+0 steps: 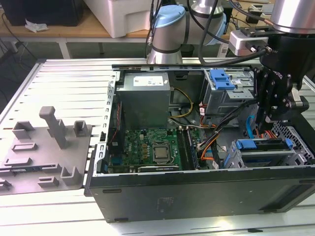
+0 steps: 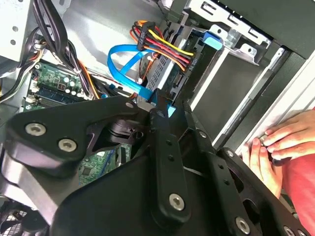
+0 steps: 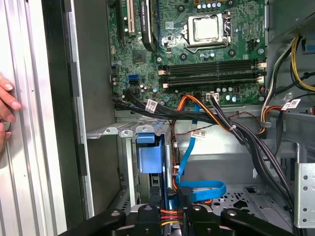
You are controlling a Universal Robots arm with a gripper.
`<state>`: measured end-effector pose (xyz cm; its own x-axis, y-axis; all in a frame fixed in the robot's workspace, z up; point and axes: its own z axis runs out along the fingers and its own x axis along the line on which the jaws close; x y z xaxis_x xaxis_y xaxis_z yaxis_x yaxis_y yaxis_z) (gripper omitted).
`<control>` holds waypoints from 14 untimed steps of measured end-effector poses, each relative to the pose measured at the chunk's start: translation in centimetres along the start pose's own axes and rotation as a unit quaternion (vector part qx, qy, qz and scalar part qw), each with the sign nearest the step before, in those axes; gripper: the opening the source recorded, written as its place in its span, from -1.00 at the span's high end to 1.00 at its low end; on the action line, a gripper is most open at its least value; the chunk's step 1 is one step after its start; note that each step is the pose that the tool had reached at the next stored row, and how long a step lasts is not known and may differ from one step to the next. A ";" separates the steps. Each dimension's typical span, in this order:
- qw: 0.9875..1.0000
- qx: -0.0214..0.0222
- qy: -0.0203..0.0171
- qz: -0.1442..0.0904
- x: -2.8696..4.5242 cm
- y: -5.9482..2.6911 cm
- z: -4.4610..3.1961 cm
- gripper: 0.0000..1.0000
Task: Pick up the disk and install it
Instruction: 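Insert the second disk wire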
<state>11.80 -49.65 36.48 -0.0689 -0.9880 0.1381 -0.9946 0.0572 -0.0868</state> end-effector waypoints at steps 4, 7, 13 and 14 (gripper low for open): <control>1.000 0.000 0.000 0.001 -0.01 -0.03 0.09 0.44; 1.000 -0.001 -0.006 0.001 -0.02 -0.04 0.12 0.44; 0.999 -0.003 -0.037 0.004 0.17 -0.05 0.17 0.44; 0.999 -0.003 -0.041 0.004 0.25 -0.05 0.18 0.44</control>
<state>11.84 -49.93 36.34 -0.0711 -0.9959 0.0568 -0.9945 0.0663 -0.0815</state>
